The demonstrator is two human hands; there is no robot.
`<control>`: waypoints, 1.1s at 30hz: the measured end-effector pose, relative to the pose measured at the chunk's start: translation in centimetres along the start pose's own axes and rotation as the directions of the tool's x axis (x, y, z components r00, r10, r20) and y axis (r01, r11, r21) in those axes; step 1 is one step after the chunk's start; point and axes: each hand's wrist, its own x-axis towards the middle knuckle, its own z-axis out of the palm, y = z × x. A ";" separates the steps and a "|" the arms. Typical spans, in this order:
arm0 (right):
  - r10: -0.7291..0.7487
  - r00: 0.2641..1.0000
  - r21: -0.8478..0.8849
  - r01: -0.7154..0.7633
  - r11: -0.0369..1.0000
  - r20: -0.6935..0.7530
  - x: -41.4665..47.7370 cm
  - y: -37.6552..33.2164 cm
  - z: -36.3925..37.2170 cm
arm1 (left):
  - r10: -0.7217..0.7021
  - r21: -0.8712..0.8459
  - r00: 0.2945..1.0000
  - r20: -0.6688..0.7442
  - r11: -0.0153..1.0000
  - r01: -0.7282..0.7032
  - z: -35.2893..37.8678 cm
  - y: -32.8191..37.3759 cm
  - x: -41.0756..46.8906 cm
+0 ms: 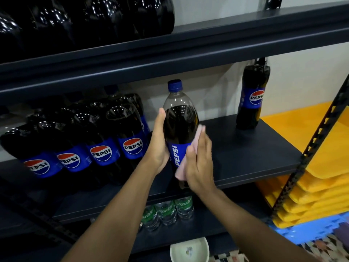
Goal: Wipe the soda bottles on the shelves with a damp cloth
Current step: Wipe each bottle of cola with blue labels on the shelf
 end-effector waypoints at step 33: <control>-0.009 1.000 0.032 0.009 0.999 -0.028 3.2 -2.3 -1.2 | 0.054 0.052 0.998 0.009 0.997 -0.055 0.2 -1.7 0.0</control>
